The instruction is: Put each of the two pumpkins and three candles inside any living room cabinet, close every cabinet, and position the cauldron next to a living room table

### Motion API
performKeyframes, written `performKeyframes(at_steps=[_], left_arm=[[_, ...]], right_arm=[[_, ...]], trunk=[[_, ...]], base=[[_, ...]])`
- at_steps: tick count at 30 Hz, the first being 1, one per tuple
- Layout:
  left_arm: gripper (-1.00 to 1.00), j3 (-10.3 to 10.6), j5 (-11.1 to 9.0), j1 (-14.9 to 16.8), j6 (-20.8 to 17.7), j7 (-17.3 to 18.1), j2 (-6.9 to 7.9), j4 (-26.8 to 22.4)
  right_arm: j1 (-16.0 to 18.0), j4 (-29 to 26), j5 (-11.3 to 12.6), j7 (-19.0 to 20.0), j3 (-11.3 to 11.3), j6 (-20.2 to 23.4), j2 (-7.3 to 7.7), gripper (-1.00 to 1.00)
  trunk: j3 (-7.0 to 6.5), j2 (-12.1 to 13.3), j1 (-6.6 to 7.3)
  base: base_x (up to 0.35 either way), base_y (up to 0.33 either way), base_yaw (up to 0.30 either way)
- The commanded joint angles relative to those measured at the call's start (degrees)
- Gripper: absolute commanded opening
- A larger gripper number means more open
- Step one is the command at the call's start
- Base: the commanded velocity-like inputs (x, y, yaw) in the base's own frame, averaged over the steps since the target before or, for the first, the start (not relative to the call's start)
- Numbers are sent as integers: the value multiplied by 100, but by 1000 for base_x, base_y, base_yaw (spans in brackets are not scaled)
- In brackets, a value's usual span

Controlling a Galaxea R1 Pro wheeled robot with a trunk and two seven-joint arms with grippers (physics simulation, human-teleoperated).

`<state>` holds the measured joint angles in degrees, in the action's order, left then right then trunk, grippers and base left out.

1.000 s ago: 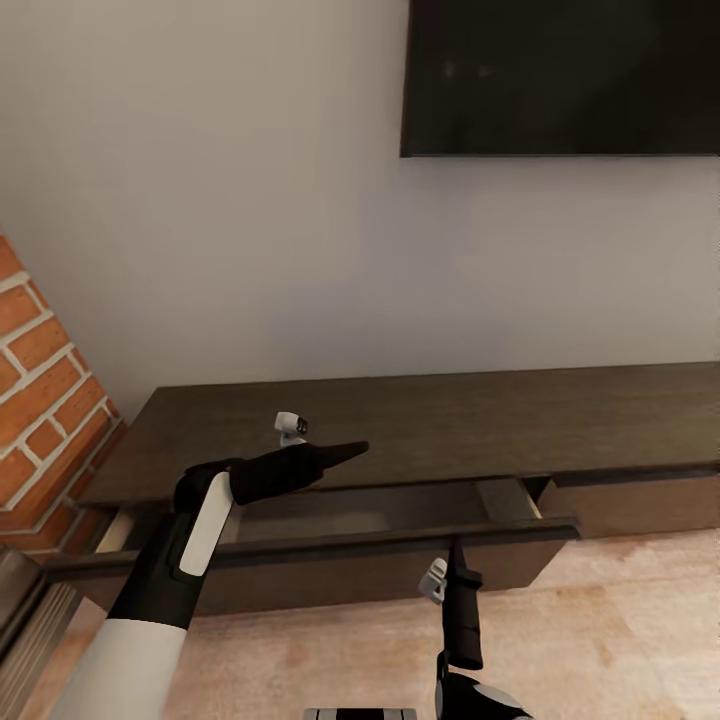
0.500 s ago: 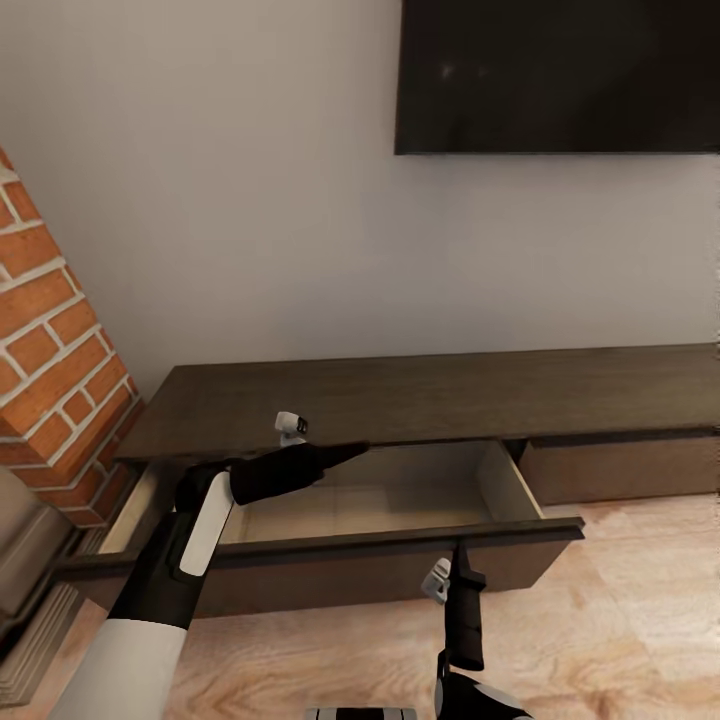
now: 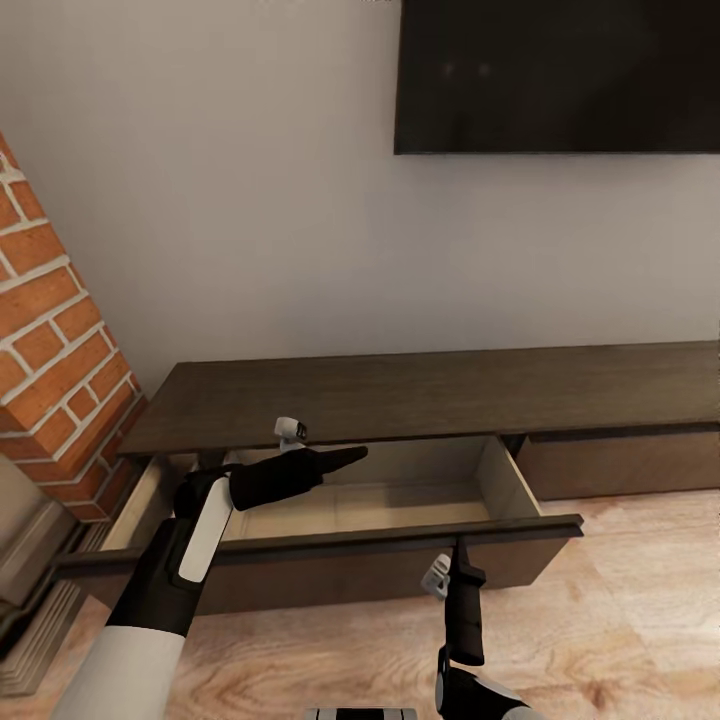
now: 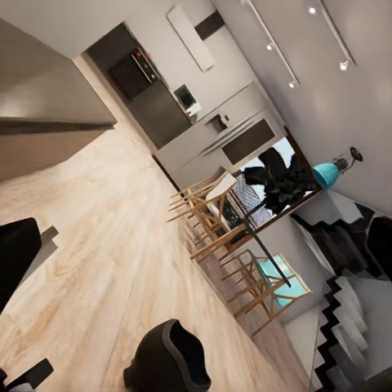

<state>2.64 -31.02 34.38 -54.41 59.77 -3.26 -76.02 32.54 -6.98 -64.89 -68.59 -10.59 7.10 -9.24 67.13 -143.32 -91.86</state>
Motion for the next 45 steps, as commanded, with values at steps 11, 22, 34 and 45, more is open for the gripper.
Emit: performKeyframes(at_steps=[11, 22, 34, 45], left_arm=[[100, -1, -6, -1, 0, 0, 0, -5], [100, -1, -3, -1, 0, 0, 0, -1], [100, -1, -3, -1, 0, 0, -8, 0], [100, -1, -7, -1, 0, 0, -8, 0]], right_arm=[[7, -221, -15, 222, 59, -15, 1, -100], [7, -265, -16, -30, -13, -15, 1, -100], [7, -260, -16, -20, -13, -15, 1, -100], [7, -260, -23, -22, -15, -15, 1, -100]], trunk=[[-1, -1, 1], [-1, -1, 1], [-1, -1, 1], [-1, -1, 1]], base=[[-144, 0, 0], [-18, 0, 0], [0, 0, 0], [-58, 0, 0]])
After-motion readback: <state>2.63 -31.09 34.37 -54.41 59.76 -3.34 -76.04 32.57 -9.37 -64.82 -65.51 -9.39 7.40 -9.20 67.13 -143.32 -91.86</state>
